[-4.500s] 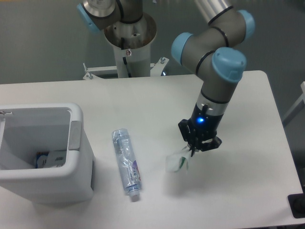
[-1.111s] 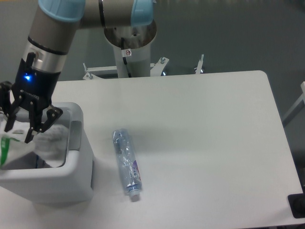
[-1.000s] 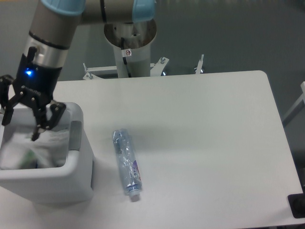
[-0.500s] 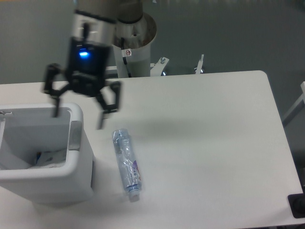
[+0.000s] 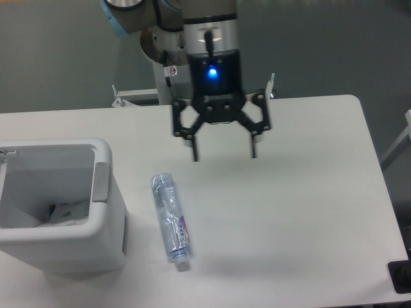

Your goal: Place the trash in the trash can

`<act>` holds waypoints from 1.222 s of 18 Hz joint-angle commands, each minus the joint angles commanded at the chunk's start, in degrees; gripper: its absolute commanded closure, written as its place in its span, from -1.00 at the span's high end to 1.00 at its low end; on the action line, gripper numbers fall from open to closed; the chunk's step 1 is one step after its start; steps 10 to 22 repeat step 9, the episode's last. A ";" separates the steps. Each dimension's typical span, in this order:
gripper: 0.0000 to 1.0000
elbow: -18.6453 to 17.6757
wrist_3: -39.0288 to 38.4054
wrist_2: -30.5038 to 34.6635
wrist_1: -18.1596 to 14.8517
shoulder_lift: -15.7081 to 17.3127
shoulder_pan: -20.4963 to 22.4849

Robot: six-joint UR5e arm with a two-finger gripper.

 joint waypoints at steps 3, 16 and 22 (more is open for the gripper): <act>1.00 -1.66 1.95 0.36 -0.26 0.70 0.53; 1.00 -1.93 2.04 0.36 -0.26 1.15 0.79; 1.00 -1.93 2.04 0.36 -0.26 1.15 0.79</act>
